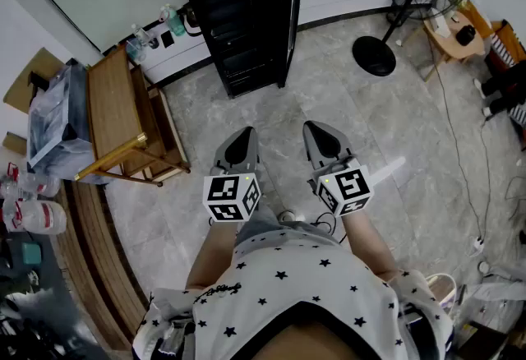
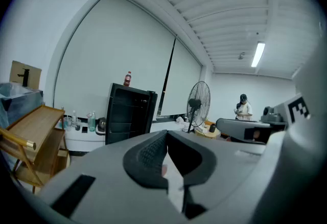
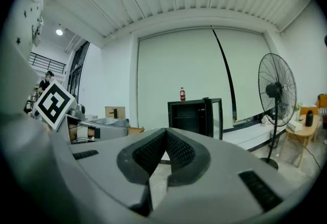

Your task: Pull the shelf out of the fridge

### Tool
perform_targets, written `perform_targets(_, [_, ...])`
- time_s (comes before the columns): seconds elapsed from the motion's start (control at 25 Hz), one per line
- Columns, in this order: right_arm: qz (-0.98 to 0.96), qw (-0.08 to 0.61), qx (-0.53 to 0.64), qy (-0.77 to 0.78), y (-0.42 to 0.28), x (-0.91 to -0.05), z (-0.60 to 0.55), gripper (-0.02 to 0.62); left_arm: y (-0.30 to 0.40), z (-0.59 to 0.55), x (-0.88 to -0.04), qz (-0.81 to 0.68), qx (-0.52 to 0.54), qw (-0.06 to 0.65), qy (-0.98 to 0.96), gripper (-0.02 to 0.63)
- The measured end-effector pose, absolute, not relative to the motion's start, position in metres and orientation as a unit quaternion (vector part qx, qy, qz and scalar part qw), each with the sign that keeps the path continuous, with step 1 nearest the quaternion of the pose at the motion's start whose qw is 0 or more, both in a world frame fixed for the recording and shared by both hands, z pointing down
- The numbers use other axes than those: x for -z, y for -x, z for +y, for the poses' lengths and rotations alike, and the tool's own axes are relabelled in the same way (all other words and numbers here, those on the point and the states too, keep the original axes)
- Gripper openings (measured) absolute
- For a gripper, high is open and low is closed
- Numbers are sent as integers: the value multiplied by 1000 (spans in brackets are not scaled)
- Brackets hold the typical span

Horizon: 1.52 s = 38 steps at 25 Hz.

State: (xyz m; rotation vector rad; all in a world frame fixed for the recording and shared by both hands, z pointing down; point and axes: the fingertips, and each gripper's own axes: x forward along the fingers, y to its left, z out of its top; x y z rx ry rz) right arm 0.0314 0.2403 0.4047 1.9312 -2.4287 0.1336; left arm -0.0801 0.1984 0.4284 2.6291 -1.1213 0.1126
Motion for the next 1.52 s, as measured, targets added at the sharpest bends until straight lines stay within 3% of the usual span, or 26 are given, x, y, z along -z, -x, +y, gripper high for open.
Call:
perform_targets(0.96, [-805, 1, -46, -592, -18, -400, 282, -6, 81, 251, -434, -396, -44, 148, -905, 12])
perform_targets(1.52, [-795, 4, -72, -602, -41, -419, 225, -6, 63, 191, -445, -394, -47, 157, -905, 12])
